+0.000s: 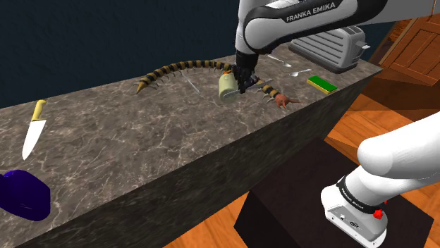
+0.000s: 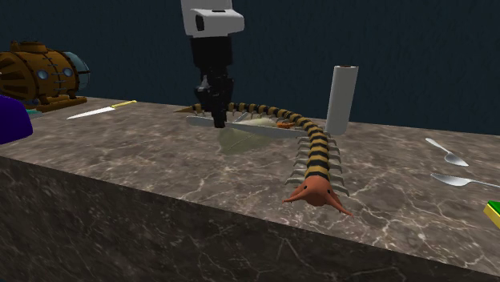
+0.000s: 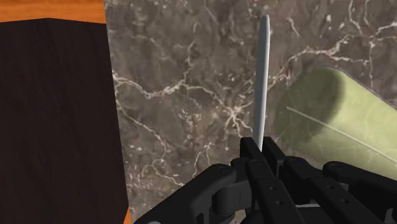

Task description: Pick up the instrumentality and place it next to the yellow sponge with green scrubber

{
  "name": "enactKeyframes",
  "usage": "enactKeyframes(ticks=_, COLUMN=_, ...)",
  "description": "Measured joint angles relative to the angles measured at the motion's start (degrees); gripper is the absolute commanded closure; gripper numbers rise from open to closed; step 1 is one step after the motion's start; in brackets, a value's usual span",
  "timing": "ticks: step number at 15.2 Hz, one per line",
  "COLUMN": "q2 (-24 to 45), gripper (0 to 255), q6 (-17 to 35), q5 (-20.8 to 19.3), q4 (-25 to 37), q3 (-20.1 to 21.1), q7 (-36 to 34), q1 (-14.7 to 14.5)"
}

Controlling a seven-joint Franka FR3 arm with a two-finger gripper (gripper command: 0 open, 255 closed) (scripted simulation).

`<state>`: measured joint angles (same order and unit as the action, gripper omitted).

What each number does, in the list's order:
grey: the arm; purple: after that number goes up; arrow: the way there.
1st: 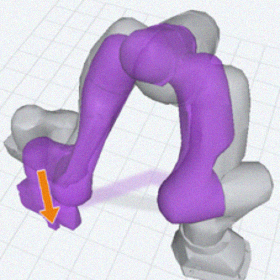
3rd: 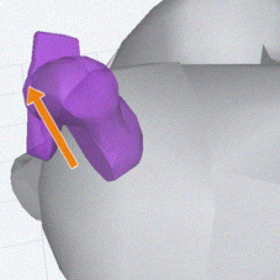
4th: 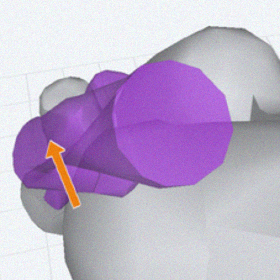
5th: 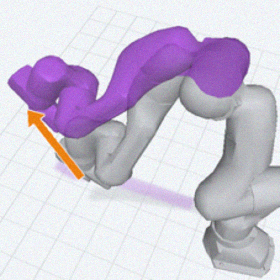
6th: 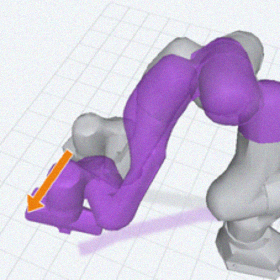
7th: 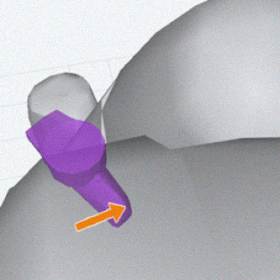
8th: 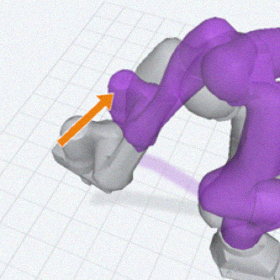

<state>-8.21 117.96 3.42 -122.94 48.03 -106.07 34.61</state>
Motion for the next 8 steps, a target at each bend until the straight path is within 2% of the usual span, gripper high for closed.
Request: enactKeyframes(ticks=8, q2=2.96, gripper=255, q6=0.63, q5=-2.70, q4=1.54, q3=-5.99, q7=9.62, q1=5.01)
